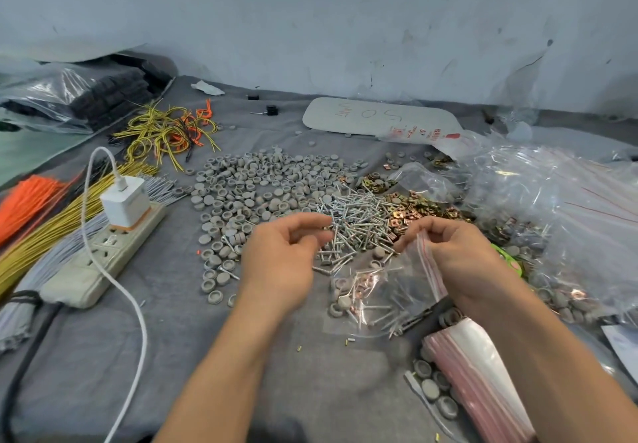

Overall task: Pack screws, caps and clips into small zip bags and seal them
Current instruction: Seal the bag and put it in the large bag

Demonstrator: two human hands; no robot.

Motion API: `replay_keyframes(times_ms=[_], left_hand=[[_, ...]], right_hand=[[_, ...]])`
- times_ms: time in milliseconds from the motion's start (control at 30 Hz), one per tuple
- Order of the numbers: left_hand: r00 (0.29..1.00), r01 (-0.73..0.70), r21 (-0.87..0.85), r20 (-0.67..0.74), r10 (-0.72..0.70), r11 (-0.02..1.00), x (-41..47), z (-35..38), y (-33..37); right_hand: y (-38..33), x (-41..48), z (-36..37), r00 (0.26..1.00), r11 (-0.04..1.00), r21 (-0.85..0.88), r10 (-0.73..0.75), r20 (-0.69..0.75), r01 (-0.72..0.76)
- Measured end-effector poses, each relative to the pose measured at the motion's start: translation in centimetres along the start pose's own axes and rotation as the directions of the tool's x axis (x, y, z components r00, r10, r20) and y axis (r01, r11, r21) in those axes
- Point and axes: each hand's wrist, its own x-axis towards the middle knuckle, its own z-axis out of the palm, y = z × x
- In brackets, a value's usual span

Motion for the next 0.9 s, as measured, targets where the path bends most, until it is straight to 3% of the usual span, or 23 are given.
replay_keyframes(times_ms=[100,333,467,533,600,700,767,900], left_hand=[[1.000,0.026,0.206,-0.014,-0.023,0.978,0.7,-0.8,-0.7],[0.970,-0.149,0.487,0.239,0.033,0.861,-0.9,1.1,-1.5],[0.983,-0.155,0.539,0.169,0.074,0.828,-1.2,0.9,-1.0],[0.980,-0.147,0.336,0.179,0.090,0.930,-1.3,0.9,-0.7],[0.947,-0.055,-0.094,0.312,0.081,0.994,-1.6,1.0,-0.1],[0.874,0.118,-0.494,0.463,0.146,0.862,-1.8,0.7,1.1],[0.886,0.144,-0.573,0.438,0.153,0.807,-1.7,0.5,1.5],[0.984,0.025,-0.546,0.159,0.074,0.837,-1.3,0.9,1.7]], right_hand=[[0.3,0.1,-0.4,0.999,0.999,-0.016,0.028,0.035,-0.028],[0.5,0.1,-0.9,0.997,0.997,-0.074,-0.008,0.078,0.014],[0.1,-0.4,-1.5,0.973,0.988,-0.129,-0.048,0.225,0.079],[-0.3,-0.7,-1.5,0.956,0.989,-0.129,-0.034,0.290,0.075],[-0.5,-0.9,-0.9,0.973,0.994,-0.071,-0.063,0.223,0.081],[-0.9,-1.2,0.7,0.985,0.980,0.100,-0.170,-0.033,0.172],[-1.4,-1.9,1.8,0.968,0.958,0.148,-0.235,-0.082,0.245],[-2.3,-3.1,3.2,0.944,0.939,0.132,-0.300,-0.137,0.318]])
